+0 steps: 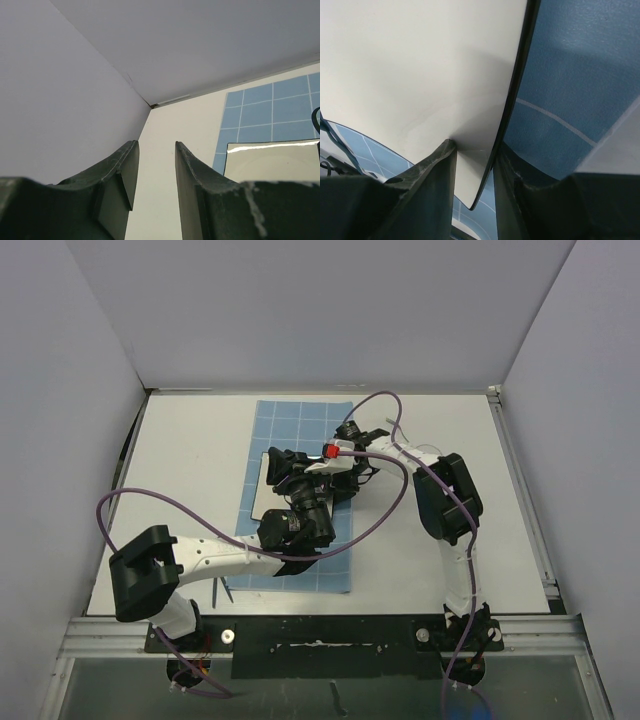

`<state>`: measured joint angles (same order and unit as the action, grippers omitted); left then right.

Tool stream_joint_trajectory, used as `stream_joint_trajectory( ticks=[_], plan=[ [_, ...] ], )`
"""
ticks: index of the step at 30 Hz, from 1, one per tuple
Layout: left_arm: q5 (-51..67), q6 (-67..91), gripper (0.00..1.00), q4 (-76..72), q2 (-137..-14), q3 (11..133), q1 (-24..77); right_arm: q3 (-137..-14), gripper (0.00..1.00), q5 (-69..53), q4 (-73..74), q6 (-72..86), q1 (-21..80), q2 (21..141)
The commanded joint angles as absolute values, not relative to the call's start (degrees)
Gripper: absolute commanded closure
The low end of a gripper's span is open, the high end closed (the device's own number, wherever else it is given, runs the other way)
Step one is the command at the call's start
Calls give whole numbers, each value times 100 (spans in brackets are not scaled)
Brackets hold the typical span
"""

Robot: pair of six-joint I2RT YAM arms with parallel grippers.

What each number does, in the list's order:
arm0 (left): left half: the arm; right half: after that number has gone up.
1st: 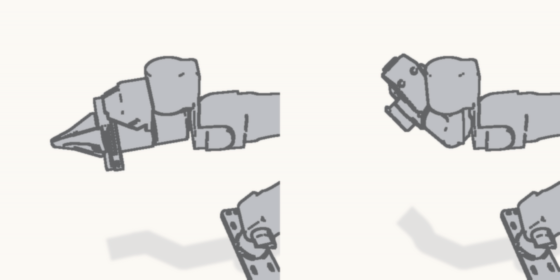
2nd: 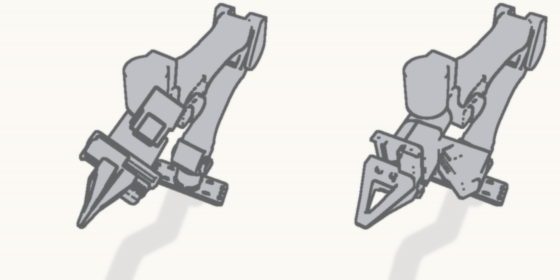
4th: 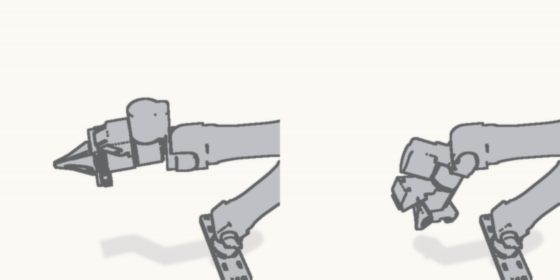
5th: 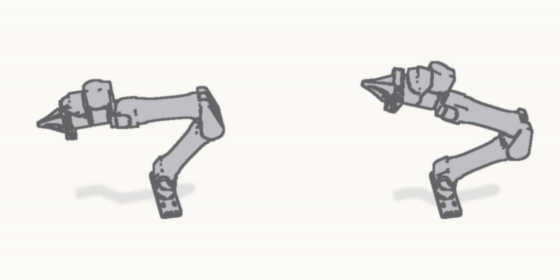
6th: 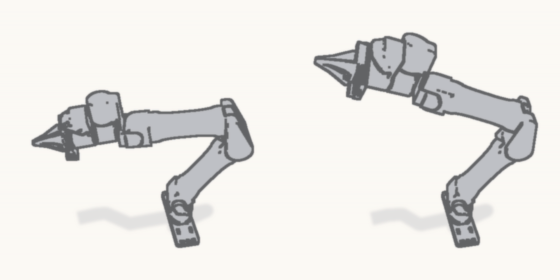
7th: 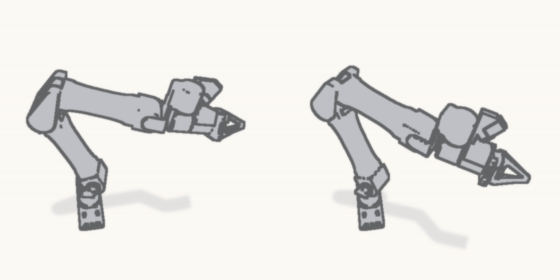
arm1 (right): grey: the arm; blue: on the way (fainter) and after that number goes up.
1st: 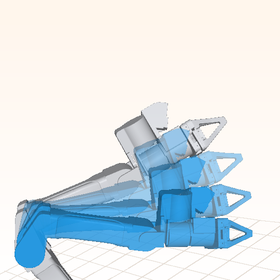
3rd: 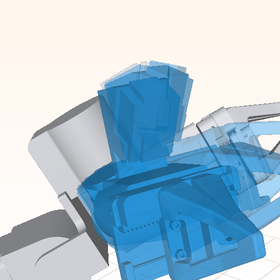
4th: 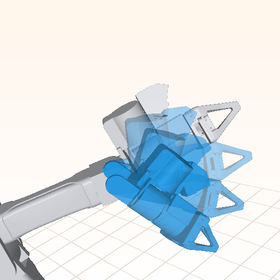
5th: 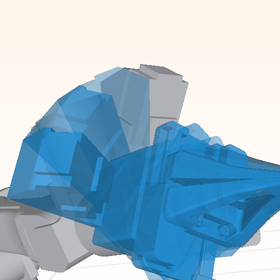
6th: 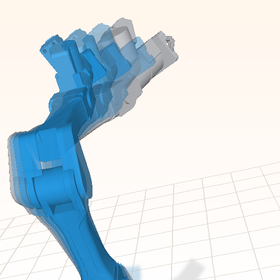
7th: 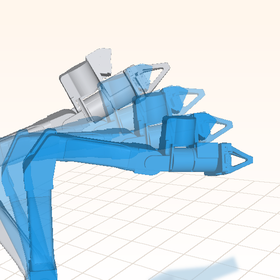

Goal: Set the dinner table for one person
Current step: Place the plate on the napkin.

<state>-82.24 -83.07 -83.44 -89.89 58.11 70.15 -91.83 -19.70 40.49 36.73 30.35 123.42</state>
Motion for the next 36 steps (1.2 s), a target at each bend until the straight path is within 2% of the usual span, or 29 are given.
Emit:
stream_joint_trajectory(
  ticks=[1, 15, 27, 28, 29, 30, 31, 33, 36],
  plan=[
    [-8155, -8315, 67, -8635, -9015, 6081, 7018, -9135, 100, -1625, 4291, 3349, 3245, 12331],
    [-8181, -8393, 67, -8657, -9073, 6091, 7022, -9612, 100, -1757, 4281, 3401, 3243, 12508],
    [-8192, -8406, 67, -8657, -9137, 6112, 7014, -9309, 100, -1872, 4097, 3446, 3252, 12471],
    [-8192, -8411, 67, -8657, -9146, 6121, 7013, -9308, 89, -1886, 4096, 3434, 3246, 12473],
    [-8190, -8418, 67, -8657, -9149, 6125, 7013, -9308, 83, -1889, 4095, 3422, 3250, 12473],
    [-8197, -8419, 67, -8656, -9149, 6134, 7011, -9303, 69, -1885, 4097, 3413, 3252, 12464],
    [-8198, -8420, 67, -8657, -9147, 6141, 7010, -9281, 61, -1858, 4091, 3410, 3252, 12440],
    [-8196, -8428, 67, -8657, -9149, 6151, 7014, -9239, 54, -1822, 4078, 3410, 3251, 12397],
    [-8204, -8441, 67, -8657, -9157, 6169, 7021, -9209, 53, -1766, 4117, 3394, 3244, 12343]
  ],
)
